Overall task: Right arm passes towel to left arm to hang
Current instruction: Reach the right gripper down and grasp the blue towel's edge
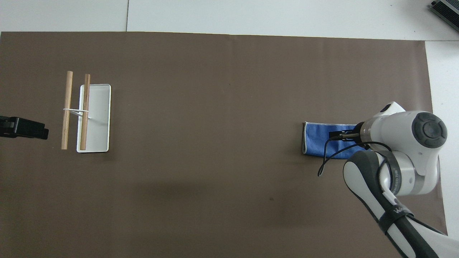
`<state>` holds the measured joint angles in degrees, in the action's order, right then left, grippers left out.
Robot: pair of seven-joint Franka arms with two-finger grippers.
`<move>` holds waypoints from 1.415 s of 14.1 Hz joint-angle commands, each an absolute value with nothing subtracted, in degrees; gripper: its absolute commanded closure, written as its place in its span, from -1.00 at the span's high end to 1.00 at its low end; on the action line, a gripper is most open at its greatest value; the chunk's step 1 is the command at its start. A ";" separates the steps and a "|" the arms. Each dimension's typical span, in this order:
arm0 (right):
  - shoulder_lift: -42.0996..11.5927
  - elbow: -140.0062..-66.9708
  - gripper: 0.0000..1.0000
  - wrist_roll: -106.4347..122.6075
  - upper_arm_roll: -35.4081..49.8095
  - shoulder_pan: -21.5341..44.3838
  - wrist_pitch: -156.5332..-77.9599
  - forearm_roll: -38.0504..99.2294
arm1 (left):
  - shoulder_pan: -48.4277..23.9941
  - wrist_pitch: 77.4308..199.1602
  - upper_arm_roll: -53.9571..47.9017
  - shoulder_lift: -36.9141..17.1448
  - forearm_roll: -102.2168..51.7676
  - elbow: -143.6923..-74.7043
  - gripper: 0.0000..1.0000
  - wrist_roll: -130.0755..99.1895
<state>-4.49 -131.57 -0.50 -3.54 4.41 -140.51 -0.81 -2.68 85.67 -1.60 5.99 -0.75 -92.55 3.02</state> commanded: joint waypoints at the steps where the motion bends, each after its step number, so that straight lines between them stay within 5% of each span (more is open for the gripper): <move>1: -5.18 -133.24 1.00 1.32 -3.34 4.13 -143.69 0.44 | -2.99 87.45 -1.76 7.38 -0.70 -94.13 1.00 2.64; 8: -6.33 -137.37 1.00 1.32 -3.34 4.13 -148.97 0.44 | -3.51 95.36 -1.93 6.94 -0.79 -94.40 1.00 2.72; 10: -6.33 -137.37 0.51 1.23 -3.34 4.13 -149.06 0.53 | -4.65 95.19 -1.93 7.03 -0.88 -94.48 1.00 2.72; 14: -6.33 -137.29 -0.93 0.97 -3.34 4.13 -148.89 3.06 | -4.40 95.27 -1.85 7.03 -0.79 -94.66 1.00 2.90; 20: -5.54 -132.21 -1.00 0.79 -2.81 4.92 -141.71 5.89 | -5.71 95.71 -1.93 6.86 -0.79 -93.87 1.00 2.20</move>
